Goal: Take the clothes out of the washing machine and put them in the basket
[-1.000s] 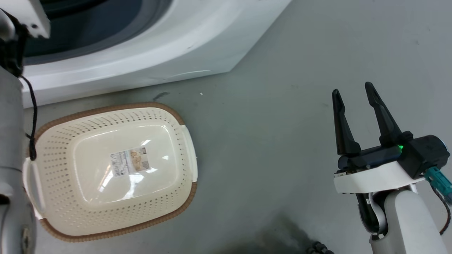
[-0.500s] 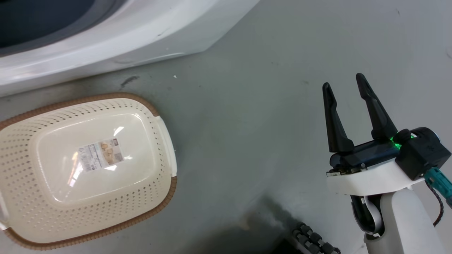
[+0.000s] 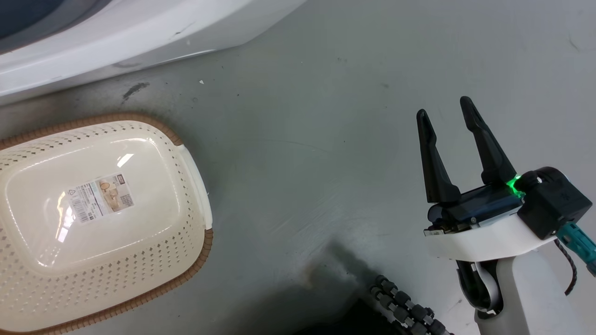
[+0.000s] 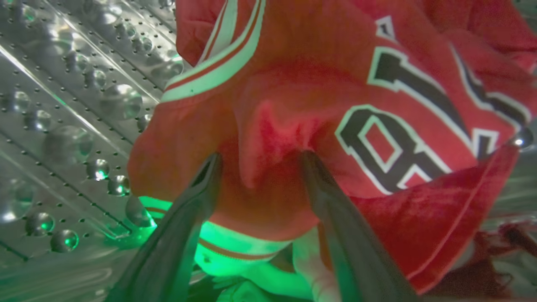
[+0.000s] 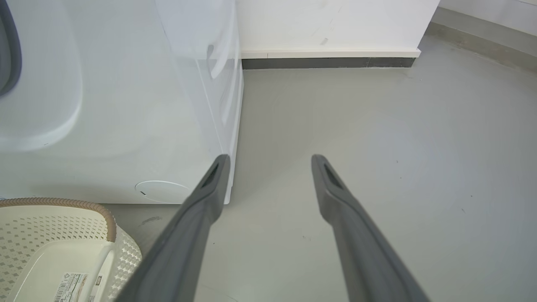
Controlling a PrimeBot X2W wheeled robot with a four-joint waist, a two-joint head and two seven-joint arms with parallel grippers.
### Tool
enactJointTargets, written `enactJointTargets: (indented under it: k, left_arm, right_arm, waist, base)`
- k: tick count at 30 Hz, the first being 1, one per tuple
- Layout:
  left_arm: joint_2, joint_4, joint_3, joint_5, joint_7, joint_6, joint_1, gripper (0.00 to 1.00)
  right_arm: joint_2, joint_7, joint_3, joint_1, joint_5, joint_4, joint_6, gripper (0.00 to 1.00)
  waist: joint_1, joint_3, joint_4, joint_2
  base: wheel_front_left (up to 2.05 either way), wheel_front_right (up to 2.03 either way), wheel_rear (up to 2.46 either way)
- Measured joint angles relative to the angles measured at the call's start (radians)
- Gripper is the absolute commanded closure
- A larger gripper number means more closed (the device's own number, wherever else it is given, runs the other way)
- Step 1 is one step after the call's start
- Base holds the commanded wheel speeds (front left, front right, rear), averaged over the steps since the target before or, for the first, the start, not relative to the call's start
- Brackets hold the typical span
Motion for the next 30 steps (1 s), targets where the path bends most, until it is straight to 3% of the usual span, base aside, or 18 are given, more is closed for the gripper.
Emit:
enactJointTargets:
  k: [1, 2, 3, 11, 18, 30]
  left_arm:
    - [0.005, -0.009, 0.002, -0.003, 0.003, 0.001, 0.0, 0.51]
    - [0.009, -0.015, 0.003, -0.006, 0.013, 0.005, 0.0, 0.81]
    - [0.012, -0.024, 0.004, -0.007, 0.014, 0.01, 0.0, 1.0]
    - [0.029, -0.107, 0.016, -0.022, -0.044, 0.041, 0.041, 1.0]
    - [0.024, -0.144, 0.036, -0.039, -0.236, 0.064, 0.085, 1.0]
    - [-0.073, -0.063, 0.058, -0.087, -0.606, 0.091, 0.236, 1.0]
  right_arm:
    - [0.0, 0.0, 0.002, 0.0, 0.002, -0.001, 0.0, 0.0]
    - [0.0, 0.0, 0.003, 0.0, 0.006, -0.001, 0.0, 0.0]
    - [0.0, 0.0, 0.004, 0.0, 0.008, -0.002, 0.0, 0.0]
    - [0.0, 0.0, 0.002, -0.003, 0.014, -0.001, 0.0, 0.0]
    - [0.0, 0.0, -0.004, -0.006, 0.014, 0.006, 0.0, 0.0]
    - [0.0, 0.0, -0.023, -0.004, 0.006, 0.029, 0.0, 0.0]
  waist:
    - [0.0, 0.002, -0.002, 0.0]
    - [0.0, 0.005, -0.003, 0.0]
    - [0.0, 0.007, -0.005, 0.0]
    - [0.0, 0.001, -0.004, 0.0]
    - [0.0, -0.028, 0.003, 0.0]
    - [-0.0001, -0.138, 0.024, 0.0]
  base:
    - [0.0, 0.0, 0.0]
    - [0.0, 0.0, 0.0]
    - [0.0, 0.0, 0.0]
    - [0.0, 0.0, 0.0]
    - [0.0, 0.0, 0.0]
    - [0.0, 0.0, 0.0]
